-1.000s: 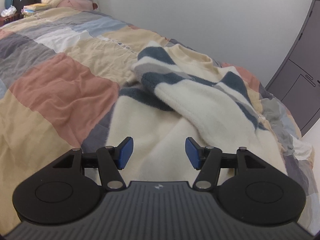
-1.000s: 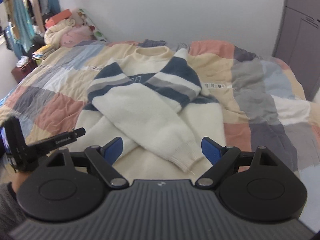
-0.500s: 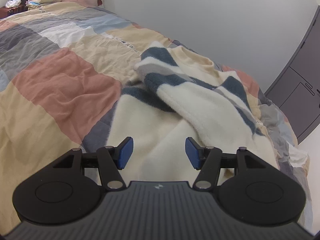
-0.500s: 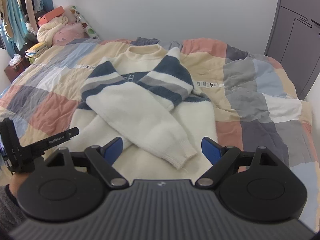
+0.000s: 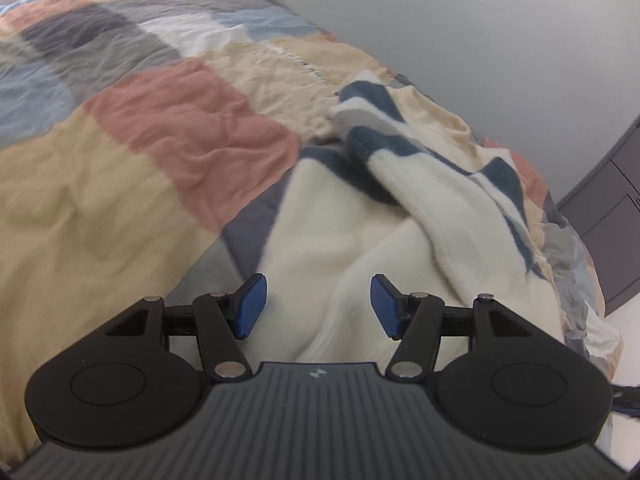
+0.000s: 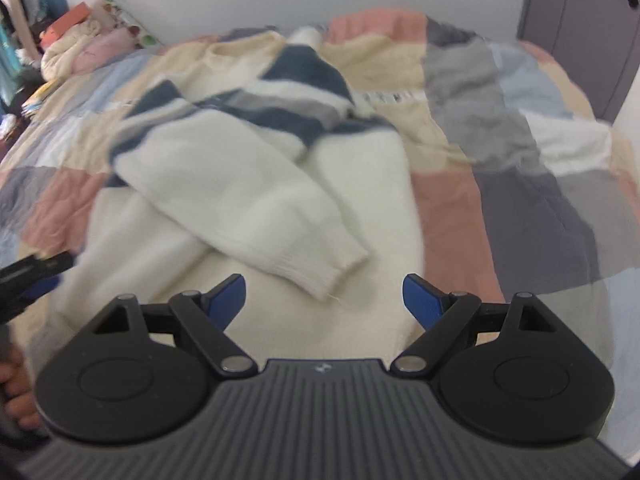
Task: Fold large clothes
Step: 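Grasp the sweater hem with both tools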
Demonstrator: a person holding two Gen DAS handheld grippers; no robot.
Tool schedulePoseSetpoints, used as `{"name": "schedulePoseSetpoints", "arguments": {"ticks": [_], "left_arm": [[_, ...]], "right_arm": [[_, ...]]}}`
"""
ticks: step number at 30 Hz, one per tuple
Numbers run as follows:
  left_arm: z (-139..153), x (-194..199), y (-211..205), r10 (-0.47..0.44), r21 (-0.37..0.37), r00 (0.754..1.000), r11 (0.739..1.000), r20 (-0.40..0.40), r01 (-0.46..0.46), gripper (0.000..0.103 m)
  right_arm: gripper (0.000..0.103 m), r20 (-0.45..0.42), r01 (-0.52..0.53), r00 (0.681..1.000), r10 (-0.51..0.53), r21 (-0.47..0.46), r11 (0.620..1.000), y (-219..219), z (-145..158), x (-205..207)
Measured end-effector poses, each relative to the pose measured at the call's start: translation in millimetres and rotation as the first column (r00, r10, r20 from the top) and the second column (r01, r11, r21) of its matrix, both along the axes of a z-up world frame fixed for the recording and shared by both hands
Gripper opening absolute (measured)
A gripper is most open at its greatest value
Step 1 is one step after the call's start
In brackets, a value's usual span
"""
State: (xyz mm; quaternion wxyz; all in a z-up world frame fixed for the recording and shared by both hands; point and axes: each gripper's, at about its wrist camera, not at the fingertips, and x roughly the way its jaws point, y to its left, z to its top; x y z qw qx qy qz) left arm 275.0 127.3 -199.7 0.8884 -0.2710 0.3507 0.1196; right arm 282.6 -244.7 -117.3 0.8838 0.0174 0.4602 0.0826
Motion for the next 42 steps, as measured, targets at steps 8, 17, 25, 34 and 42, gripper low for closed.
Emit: {"name": "schedulePoseSetpoints", "arguments": {"ticks": [8,17,25,34,42], "left_arm": [[-21,-18,14,0.042,-0.162,0.998,0.986,-0.052,-0.050,0.063],[-32,-11,8,0.023,-0.193,0.997,0.981,-0.076,-0.038,0.064],[-52,-3,15,0.029,-0.300,0.996,0.953,-0.079,-0.051,0.062],[-31,-12,5,-0.014,-0.295,0.999,0.955,0.034,0.023,0.020],[-34,-11,5,-0.014,-0.294,1.000,0.956,0.002,0.013,0.020]], "right_arm": [[0.087,-0.077,0.162,0.985,-0.155,0.092,0.982,-40,-58,27],[0.086,-0.089,0.210,0.976,-0.200,0.128,0.969,-51,-72,34],[0.051,-0.092,0.145,0.987,-0.135,0.116,0.983,-39,-82,33],[0.030,-0.171,0.162,0.982,-0.081,0.532,0.831,-58,-82,24],[0.031,-0.229,0.250,0.963,-0.140,0.576,0.778,-64,-93,22]]}}
